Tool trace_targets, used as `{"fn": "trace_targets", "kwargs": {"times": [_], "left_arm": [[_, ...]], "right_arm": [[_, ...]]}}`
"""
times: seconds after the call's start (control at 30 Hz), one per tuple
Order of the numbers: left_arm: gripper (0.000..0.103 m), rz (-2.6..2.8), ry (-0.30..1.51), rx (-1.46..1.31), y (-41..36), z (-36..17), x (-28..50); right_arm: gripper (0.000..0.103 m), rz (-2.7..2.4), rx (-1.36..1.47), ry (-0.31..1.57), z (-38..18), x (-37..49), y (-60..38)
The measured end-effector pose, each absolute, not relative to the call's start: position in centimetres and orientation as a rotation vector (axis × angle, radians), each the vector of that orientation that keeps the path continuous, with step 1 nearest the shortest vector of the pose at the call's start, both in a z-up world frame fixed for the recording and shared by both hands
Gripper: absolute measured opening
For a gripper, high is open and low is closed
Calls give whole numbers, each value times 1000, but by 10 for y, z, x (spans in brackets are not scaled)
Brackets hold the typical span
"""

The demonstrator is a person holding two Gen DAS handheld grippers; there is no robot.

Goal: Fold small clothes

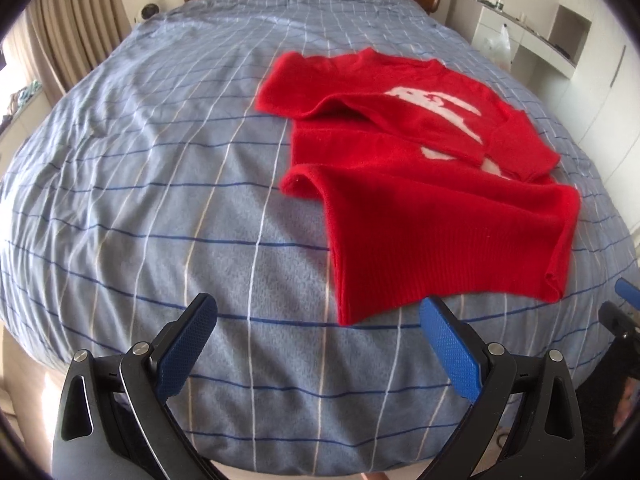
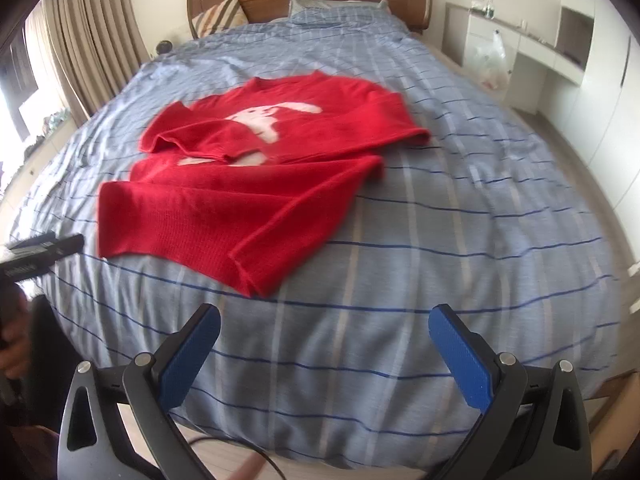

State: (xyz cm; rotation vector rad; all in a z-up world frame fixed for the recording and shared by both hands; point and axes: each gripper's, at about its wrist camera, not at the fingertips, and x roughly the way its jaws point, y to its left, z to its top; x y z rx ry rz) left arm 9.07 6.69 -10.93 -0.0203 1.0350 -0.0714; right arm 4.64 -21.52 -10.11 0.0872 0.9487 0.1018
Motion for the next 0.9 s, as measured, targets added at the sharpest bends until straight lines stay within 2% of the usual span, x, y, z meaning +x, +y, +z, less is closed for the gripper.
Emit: {"fn": "trace_targets", "kwargs": {"times": [0.03,0.07,0.1,0.13,0.17,0.2,0.23,0.27,0.3,0.33,0.5,0.6,0.9], "left_arm": [[95,-84,1041,-41,68,-116,97],[83,-97,1051,-59,68,-121,103],[67,-114,1065,-76,67,-126,107],[61,-129,1078,-85,65,-130,111],[46,-135,1082,-80,63,-133,113],[24,-138,1078,-68,60,-134,113],[7,-146,1072,-61,59,-133,111],[3,-160,1073,-73,60,-131,109],[3,-161,1062,-86,62,-126,104],[2,-168,1051,-96,66,-121,99],[2,-233,1054,-100,80,-102,63],[2,-229,1078,-99,87,-105,46],[2,-128,1130,-101,87,-140,46]], "right_arm": [[102,140,123,948,-109,56,-207],[102,162,144,951,-116,66,-199],[101,176,159,953,-122,75,-191],[96,183,168,949,-129,84,-185],[91,183,169,946,-136,91,-182],[75,174,170,961,-142,98,-182],[57,158,188,987,-147,101,-186],[50,143,217,994,-149,101,-193],[26,140,245,985,-148,98,-202],[10,140,264,981,-145,93,-211],[10,202,388,992,-124,53,-249],[5,231,424,1010,-119,36,-255],[4,154,637,1106,-178,36,-283]]}}
